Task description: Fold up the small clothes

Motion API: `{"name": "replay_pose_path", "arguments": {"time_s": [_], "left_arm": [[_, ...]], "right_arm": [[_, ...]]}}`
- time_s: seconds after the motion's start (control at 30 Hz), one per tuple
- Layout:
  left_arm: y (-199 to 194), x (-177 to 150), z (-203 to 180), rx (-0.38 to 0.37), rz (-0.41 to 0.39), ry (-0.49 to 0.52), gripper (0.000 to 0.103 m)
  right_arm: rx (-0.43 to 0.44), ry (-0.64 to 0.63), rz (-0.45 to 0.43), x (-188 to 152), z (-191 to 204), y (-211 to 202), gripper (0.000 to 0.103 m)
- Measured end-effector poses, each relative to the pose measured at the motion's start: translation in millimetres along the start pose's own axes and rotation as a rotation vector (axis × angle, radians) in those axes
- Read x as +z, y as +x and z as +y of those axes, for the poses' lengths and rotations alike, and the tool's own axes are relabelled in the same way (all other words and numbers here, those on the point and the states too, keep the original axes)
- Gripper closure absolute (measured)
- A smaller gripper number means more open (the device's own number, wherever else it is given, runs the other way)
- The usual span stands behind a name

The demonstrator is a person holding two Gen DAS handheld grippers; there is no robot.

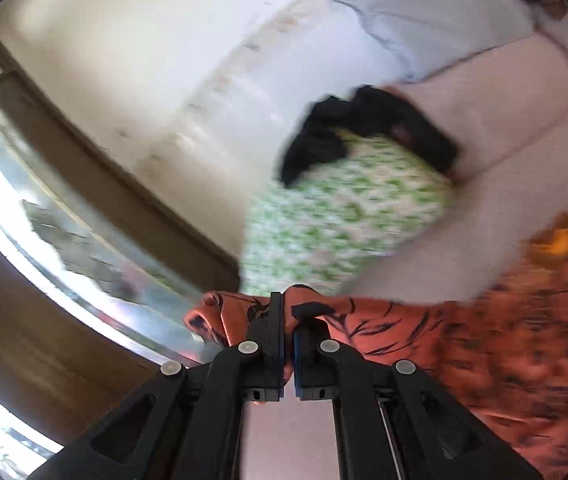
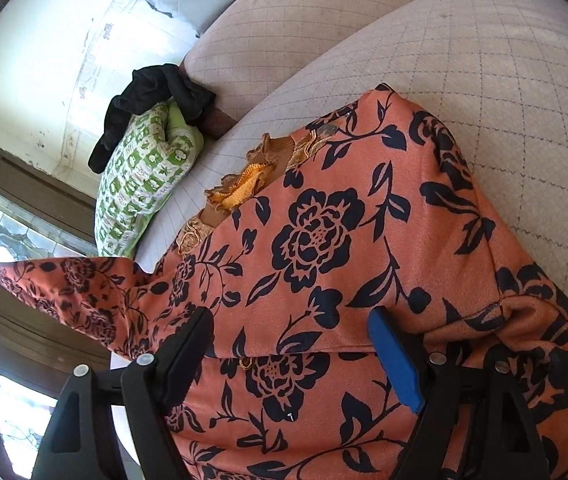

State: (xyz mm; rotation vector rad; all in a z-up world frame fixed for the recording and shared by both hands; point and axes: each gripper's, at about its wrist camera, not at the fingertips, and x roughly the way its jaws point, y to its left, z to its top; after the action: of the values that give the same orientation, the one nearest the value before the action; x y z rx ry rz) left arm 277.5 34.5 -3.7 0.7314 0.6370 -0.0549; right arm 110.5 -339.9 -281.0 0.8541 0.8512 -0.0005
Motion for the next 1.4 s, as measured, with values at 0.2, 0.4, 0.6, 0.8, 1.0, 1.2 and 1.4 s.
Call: {"name": "replay_pose_path", "arguments": {"time_s": [0.2,0.4,0.6,0.8,1.0,1.2,1.4], "left_arm": [[-31.7,51.7,-66.4,-0.514,0.088,-0.139,0.100],[-37.6,88.9,-170.7,-0.824,0.217,-0.157,0.100],[-51.0,94.9,-187.4,-0.854,0.127,-0.160,0.071],[-4.6,71.0,-140.6,-0.736,0.057,-0.323,0.039],[59.0,18.1,-151.6,-0.619,0.178,-0.324,0.039],[133.1,-25.6,-149.7,-0.444,0.279,-0.366,0.039],[198.7,-44.7,-155.2,-0.498,0.400,-0.482,0.039]], "right_arm": [[0.034,0.053,0.004,2.8,-6.3,-3.4,0.021],[0.079,0.119,0.005,8.4,-15.7,-9.1,0.021],[0.142,0.176,0.016,15.3,-23.7,-14.1,0.021],[0.193,0.168,-0.022,21.1,-19.5,-21.7,0.021],[0.166,0.158,-0.034,24.6,-17.8,-21.1,0.021],[0.135,0.127,-0.052,37.0,-16.0,-20.4,0.021],[0.108,0.099,-0.005,37.2,-12.0,-7.5,0.021]]}}
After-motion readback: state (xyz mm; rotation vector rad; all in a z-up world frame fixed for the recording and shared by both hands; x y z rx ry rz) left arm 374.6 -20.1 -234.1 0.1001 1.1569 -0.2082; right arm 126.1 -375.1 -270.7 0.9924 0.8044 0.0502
